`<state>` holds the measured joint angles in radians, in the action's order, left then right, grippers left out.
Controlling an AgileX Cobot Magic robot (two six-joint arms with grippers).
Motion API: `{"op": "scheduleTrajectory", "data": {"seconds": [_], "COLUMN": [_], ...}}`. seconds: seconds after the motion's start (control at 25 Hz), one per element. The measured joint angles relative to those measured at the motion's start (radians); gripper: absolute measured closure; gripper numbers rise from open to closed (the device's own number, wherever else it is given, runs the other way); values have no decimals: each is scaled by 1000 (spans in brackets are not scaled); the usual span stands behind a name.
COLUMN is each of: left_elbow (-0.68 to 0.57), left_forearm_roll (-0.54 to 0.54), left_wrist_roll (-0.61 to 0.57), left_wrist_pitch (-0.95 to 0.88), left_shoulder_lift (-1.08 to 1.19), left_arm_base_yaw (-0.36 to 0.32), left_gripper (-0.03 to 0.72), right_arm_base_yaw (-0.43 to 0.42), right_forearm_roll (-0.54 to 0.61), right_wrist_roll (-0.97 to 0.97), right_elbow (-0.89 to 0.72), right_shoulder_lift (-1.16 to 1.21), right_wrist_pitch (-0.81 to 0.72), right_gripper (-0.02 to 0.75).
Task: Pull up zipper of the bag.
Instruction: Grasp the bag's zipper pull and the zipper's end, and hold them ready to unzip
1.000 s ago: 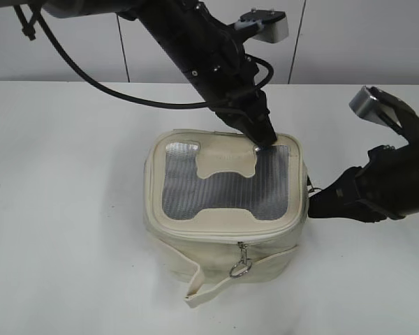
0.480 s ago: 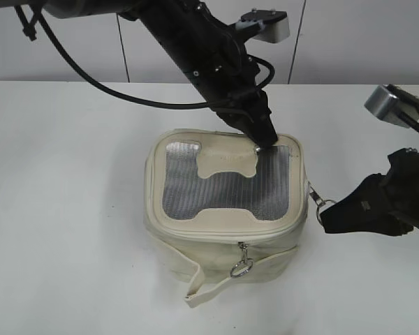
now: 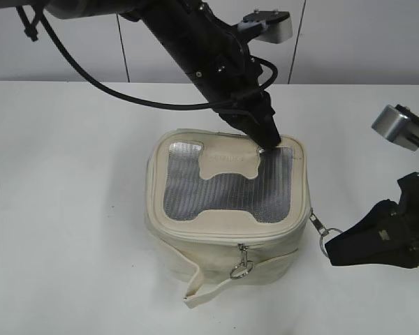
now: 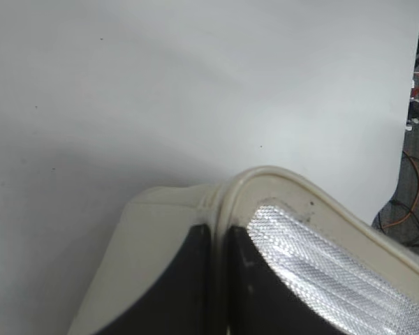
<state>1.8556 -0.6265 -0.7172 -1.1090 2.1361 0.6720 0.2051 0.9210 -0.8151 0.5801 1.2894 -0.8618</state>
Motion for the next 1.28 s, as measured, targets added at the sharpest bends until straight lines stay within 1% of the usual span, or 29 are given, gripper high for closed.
{"op": "scheduleTrajectory", "data": {"seconds": [0.4,0.52,0.72,0.84,1.0,1.12,1.28], "left_elbow": [-1,-1,-3,-5,-9,-9,-10], "left_forearm_roll": [-11,-5,20,28,30,34,37], "left_wrist_roll": [12,34,120,152,167,169,169], "left_wrist_pitch": [-8,2,56,87,103,104,107], "left_shoulder_lift": [0,0,0,0,0,0,0], "left_arm_base_yaw": [6,6,4,1,-1,-1,-1], "left_gripper": [652,652,652,652,652,652,652], "right_arm_base_yaw": [9,74,241,306,370,404,420], "right_forearm_roll": [-3,-24,-37,-35,-23,-17,-12], "right_wrist_roll": [9,34,76,87,93,95,95], "right_elbow": [-2,-3,-3,-3,-3,18,41], "right_shoulder_lift": [-53,-55,-50,-14,40,61,62], "right_wrist_pitch": [-37,15,172,248,308,324,326], "right_gripper": [729,729,729,729,729,729,729]}}
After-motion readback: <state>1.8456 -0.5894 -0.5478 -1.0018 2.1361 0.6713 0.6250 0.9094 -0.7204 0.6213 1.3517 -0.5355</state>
